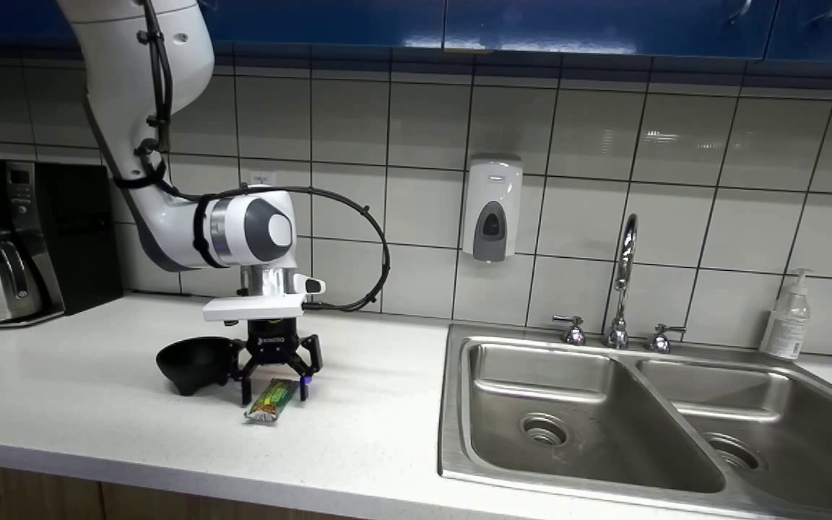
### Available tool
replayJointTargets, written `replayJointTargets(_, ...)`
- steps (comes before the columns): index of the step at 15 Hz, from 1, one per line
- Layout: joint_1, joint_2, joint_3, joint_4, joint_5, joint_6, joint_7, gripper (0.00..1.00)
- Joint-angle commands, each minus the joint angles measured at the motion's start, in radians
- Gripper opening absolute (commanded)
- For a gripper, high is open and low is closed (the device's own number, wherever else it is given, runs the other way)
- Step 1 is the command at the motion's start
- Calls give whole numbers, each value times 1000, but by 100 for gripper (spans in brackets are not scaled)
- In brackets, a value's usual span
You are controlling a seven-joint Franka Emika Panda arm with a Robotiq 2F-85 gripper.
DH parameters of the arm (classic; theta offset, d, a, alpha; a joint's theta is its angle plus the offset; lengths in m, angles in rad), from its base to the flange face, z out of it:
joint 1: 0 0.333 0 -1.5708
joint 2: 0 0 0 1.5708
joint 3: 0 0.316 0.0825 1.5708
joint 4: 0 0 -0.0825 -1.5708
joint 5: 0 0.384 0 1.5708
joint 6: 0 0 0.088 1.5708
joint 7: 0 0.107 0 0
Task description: Put the candy bar into the black bowl
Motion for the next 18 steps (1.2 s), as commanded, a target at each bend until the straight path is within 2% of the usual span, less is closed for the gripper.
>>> replayJointTargets(1,-5,-6,5,-2,-15,-5,10,74)
replayJointTargets(8,-7,-12,12,1,-6,-10,-3,19)
replayJointTargets(18,-57,-177,12,-17,119,-64,-95,19)
